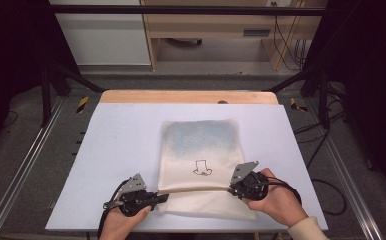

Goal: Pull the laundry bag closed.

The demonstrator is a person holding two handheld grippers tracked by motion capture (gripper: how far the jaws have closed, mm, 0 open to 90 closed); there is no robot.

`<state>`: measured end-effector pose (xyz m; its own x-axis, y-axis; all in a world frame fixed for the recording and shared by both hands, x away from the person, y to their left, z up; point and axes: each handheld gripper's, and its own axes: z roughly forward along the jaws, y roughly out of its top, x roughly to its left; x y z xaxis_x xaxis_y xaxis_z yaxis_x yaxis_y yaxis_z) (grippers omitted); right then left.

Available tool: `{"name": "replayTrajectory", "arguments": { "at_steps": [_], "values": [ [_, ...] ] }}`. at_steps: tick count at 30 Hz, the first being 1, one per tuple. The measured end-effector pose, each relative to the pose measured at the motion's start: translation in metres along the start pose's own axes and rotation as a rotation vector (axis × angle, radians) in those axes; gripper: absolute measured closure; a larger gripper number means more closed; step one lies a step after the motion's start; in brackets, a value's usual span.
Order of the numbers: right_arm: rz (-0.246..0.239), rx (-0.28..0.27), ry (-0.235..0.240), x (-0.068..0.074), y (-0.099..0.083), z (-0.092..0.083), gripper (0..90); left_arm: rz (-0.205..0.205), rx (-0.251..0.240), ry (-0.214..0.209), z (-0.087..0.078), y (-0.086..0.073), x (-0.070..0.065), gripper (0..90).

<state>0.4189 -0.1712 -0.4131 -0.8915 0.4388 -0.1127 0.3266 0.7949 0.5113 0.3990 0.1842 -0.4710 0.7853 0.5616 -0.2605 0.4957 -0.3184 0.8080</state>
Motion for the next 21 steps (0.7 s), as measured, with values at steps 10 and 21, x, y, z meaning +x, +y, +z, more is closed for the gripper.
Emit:
{"name": "replayTrajectory", "arguments": {
  "at_steps": [10, 21],
  "values": [
    [0.004, 0.003, -0.008, -0.0022, -0.0063, -0.0037, 82.1, 0.001, 0.001, 0.0, 0.0002, 0.0001, -0.0003, 82.8],
    [0.013, 0.004, -0.005, -0.0022, -0.0077, -0.0045, 82.1, 0.002, 0.001, 0.001, 0.0, 0.0002, 0.0, 82.8]
  ]
}}
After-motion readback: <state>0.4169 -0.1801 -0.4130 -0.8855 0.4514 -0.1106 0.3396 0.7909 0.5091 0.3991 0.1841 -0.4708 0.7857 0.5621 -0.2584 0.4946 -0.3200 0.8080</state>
